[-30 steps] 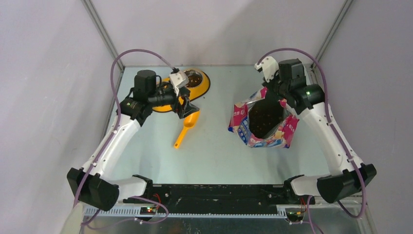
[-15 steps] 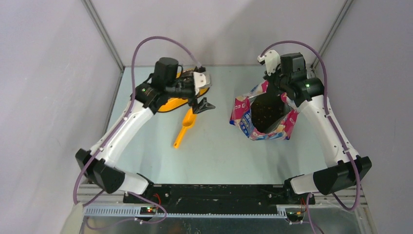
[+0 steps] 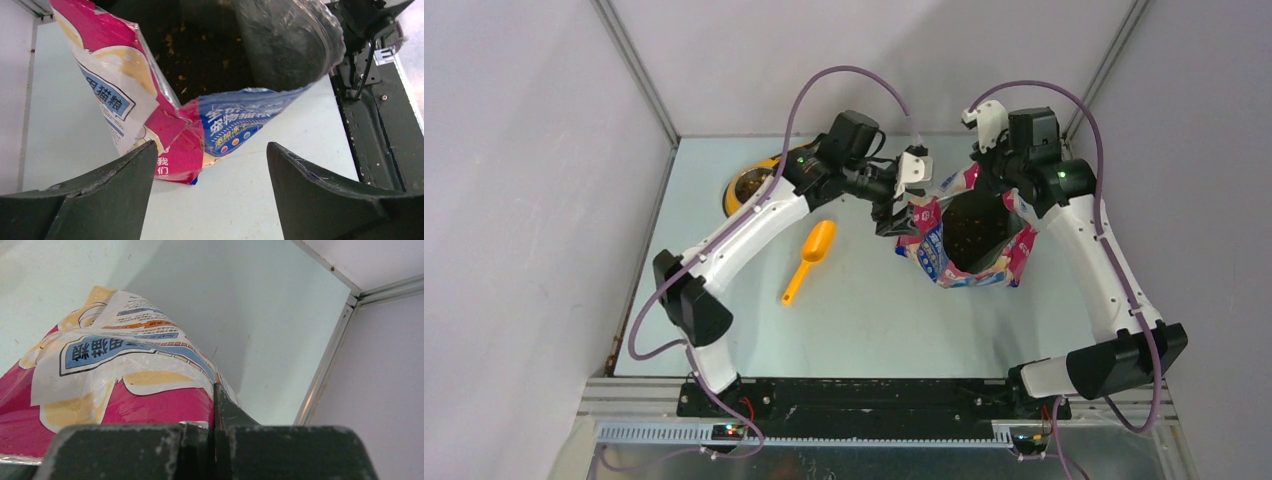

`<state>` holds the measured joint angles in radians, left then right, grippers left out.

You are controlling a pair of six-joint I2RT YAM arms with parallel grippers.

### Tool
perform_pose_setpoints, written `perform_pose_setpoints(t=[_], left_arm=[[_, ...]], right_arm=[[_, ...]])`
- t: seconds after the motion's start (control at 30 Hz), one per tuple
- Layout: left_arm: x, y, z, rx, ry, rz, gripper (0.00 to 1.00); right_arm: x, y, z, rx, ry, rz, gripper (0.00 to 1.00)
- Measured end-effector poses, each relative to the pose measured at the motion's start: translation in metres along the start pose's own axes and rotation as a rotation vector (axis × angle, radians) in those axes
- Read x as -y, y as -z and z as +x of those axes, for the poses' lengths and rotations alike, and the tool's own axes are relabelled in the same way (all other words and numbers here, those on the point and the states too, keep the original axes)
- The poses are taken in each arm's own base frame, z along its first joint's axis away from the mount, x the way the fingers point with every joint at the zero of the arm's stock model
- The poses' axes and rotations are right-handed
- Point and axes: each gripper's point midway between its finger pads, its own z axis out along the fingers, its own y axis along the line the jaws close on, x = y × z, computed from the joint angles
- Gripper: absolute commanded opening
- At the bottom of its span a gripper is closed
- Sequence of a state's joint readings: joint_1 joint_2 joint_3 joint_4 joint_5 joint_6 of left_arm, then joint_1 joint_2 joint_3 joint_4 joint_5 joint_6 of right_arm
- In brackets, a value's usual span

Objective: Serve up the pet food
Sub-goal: Close the pet food bag at the center of the board.

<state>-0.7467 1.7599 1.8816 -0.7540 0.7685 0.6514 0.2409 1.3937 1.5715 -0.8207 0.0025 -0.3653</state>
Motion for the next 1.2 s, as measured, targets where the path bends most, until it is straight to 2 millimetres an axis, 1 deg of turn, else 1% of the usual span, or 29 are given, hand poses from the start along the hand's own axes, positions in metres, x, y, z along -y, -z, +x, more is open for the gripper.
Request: perform_pose_setpoints(t=[0.2,0.3,0.4,0.5,0.63,0.77,0.8,0.83,0.9,1.0,1.1,1.2], left_arm=[[-0.007,-0.013,-0.011,0.016,0.031,0.005,0.80],[-0.007,-0.020,-0.020,0.026,0.030,0.005,0.78],[-0.006,-0.029,-0.025,0.025,0.024,0.010,0.73],[-0.004,-0.037,-0.022,0.016,0.027,0.017,0.68],[-0.004,-0.043,-0.013,-0.009,0.043,0.021,0.61],[-0.006,-0.048,-0.005,-0.028,0.058,0.024,0.50],[-0.006,-0.049,-0.003,-0.030,0.061,0.024,0.44],[-0.006,-0.050,-0.002,-0.032,0.061,0.024,0.36],[-0.007,-0.050,-0.002,-0.033,0.062,0.022,0.25],[-0.010,-0.050,-0.003,-0.033,0.058,0.014,0.20],[-0.011,-0.051,-0.003,-0.033,0.064,0.013,0.02],[-0.011,-0.051,-0.002,-0.035,0.077,0.013,0.00]], right_arm=[[-0.002,0.003,0.001,0.011,-0.015,-0.019,0.00],[-0.004,0.005,0.002,0.017,-0.021,-0.027,0.00],[-0.005,0.006,0.002,0.022,-0.025,-0.031,0.00],[-0.005,0.007,0.002,0.030,-0.027,-0.032,0.00],[-0.006,0.008,0.002,0.035,-0.027,-0.034,0.00],[-0.006,0.008,0.002,0.040,-0.027,-0.035,0.00],[-0.006,0.008,0.002,0.040,-0.027,-0.035,0.00],[-0.006,0.008,0.002,0.040,-0.027,-0.035,0.00],[-0.006,0.008,0.002,0.040,-0.028,-0.035,0.00],[-0.006,0.007,0.002,0.040,-0.028,-0.035,0.00],[-0.006,0.007,0.001,0.043,-0.028,-0.033,0.00],[-0.005,0.007,0.001,0.044,-0.028,-0.032,0.00]])
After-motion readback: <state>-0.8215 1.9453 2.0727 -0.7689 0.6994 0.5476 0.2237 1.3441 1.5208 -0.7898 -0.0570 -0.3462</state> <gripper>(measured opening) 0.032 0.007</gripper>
